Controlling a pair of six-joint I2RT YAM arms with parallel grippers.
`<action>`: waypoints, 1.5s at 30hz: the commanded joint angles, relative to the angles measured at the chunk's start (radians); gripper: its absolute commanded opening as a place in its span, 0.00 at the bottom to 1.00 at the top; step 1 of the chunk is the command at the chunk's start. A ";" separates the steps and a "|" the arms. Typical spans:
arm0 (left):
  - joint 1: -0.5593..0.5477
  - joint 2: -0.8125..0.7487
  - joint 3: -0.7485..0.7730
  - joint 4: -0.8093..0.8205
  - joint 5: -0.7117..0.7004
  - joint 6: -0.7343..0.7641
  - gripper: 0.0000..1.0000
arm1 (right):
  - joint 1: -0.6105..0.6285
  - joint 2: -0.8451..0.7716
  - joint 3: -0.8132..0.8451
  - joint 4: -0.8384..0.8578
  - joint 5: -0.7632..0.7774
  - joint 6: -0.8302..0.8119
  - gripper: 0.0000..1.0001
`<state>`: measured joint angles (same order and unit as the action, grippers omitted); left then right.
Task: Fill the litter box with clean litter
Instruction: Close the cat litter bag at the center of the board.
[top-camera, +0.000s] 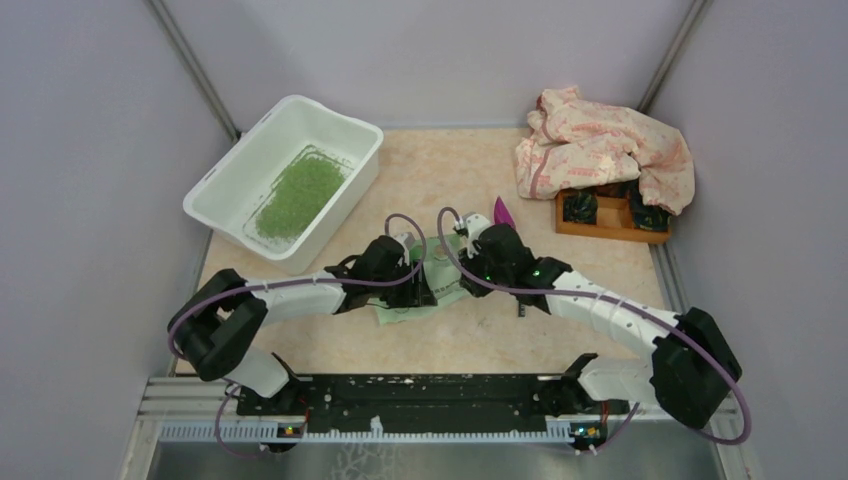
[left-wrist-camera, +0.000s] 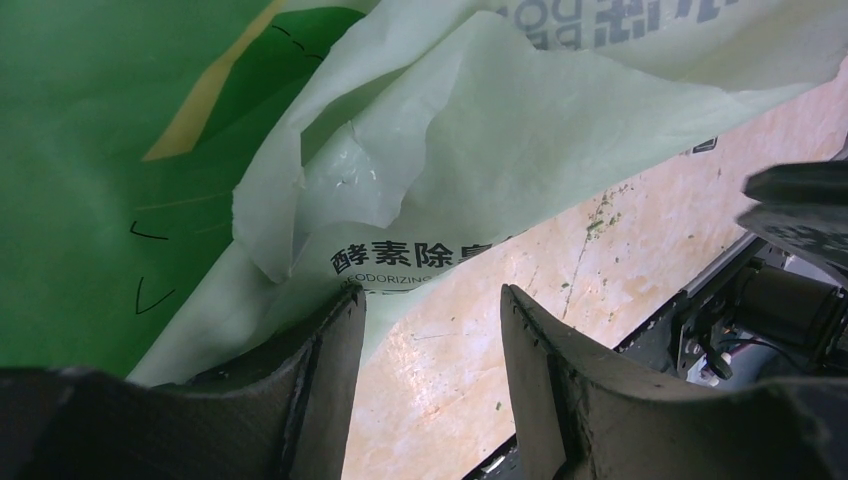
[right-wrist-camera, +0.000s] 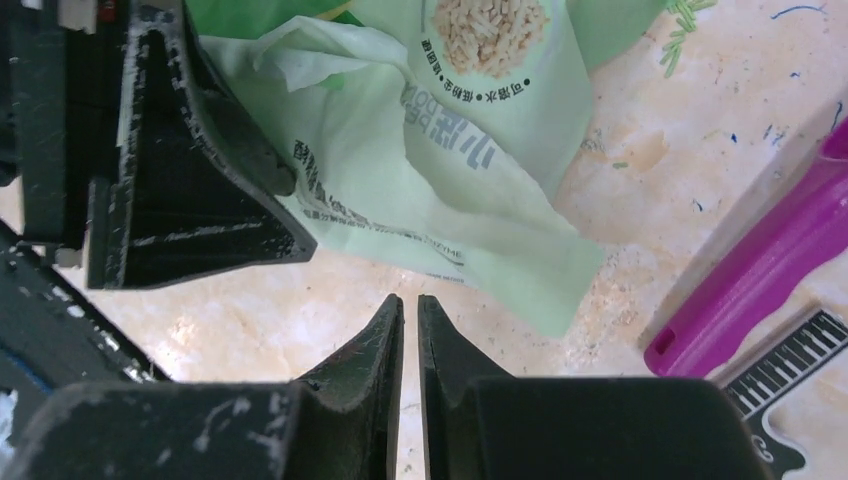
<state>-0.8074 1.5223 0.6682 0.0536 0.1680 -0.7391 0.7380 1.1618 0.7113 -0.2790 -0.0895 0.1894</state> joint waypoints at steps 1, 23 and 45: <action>-0.003 0.027 -0.030 -0.032 -0.041 0.023 0.59 | 0.021 0.080 0.023 0.123 0.035 -0.019 0.10; -0.001 0.132 -0.026 -0.040 -0.045 0.020 0.60 | -0.081 0.373 -0.038 0.200 0.093 0.088 0.10; -0.001 0.096 -0.047 -0.017 -0.030 0.006 0.60 | 0.086 0.459 0.051 0.304 0.019 0.106 0.11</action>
<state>-0.8097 1.5837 0.6750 0.1345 0.1879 -0.7475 0.8154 1.5406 0.7513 -0.0612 -0.0853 0.2653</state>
